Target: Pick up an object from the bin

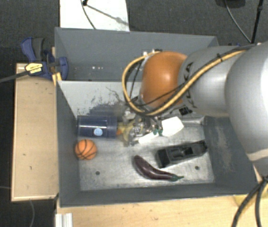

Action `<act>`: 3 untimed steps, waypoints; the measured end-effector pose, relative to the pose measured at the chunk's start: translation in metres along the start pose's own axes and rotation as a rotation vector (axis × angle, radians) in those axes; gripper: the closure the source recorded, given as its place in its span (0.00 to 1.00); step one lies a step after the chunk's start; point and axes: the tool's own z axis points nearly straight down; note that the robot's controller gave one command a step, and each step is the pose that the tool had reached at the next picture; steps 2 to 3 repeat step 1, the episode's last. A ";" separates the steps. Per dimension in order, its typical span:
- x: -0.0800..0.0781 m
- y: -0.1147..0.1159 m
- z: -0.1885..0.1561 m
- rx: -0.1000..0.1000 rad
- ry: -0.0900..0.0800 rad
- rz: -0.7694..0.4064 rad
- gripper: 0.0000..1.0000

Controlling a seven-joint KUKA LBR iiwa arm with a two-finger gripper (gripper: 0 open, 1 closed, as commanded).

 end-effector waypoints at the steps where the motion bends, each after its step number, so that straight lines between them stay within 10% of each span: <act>1: 0.011 0.002 -0.194 0.002 0.047 -0.142 1.00; 3: 0.011 0.002 -0.194 0.002 0.047 -0.142 1.00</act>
Offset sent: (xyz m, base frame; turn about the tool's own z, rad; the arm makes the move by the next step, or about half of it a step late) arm 0.0000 0.0000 0.0000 0.0000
